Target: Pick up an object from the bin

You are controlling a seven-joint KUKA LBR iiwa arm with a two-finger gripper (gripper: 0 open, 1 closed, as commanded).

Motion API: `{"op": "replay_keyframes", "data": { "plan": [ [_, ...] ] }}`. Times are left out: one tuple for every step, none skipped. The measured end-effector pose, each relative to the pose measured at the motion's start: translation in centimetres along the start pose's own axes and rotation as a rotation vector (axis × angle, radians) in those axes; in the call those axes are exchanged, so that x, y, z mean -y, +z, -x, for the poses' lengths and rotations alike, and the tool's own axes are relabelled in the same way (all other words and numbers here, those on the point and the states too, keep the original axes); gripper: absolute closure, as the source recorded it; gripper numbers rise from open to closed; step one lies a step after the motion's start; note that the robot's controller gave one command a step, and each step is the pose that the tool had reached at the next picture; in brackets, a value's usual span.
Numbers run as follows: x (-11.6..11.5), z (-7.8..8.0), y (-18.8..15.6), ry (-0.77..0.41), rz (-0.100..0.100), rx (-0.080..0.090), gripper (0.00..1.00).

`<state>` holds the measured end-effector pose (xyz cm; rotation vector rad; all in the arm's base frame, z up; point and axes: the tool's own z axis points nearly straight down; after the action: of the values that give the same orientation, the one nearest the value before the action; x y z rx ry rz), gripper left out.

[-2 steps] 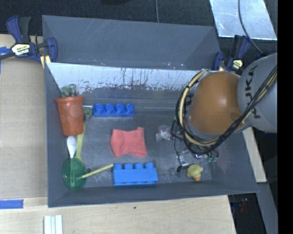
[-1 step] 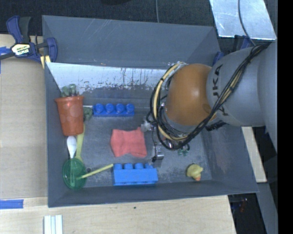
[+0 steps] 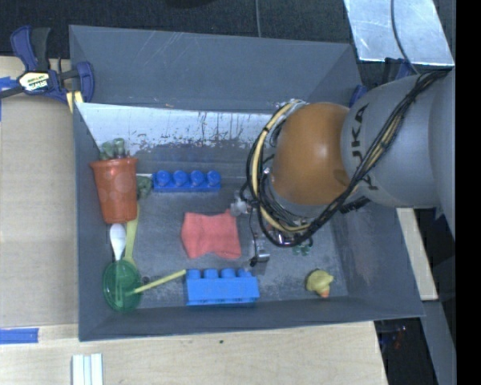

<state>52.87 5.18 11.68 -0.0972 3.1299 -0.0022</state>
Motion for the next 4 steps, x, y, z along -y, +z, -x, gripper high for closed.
{"op": "replay_keyframes", "data": {
  "plan": [
    [-2.6, 1.8, 2.8, 0.016, 0.002, 0.006, 0.0],
    [-4.1, 4.0, 3.5, 0.007, -0.001, 0.01, 1.0],
    [-4.1, 4.0, 3.5, 0.006, -0.001, 0.01, 1.0],
    [-3.8, 3.7, -3.2, 0.004, -0.001, 0.006, 1.0]
  ]
}}
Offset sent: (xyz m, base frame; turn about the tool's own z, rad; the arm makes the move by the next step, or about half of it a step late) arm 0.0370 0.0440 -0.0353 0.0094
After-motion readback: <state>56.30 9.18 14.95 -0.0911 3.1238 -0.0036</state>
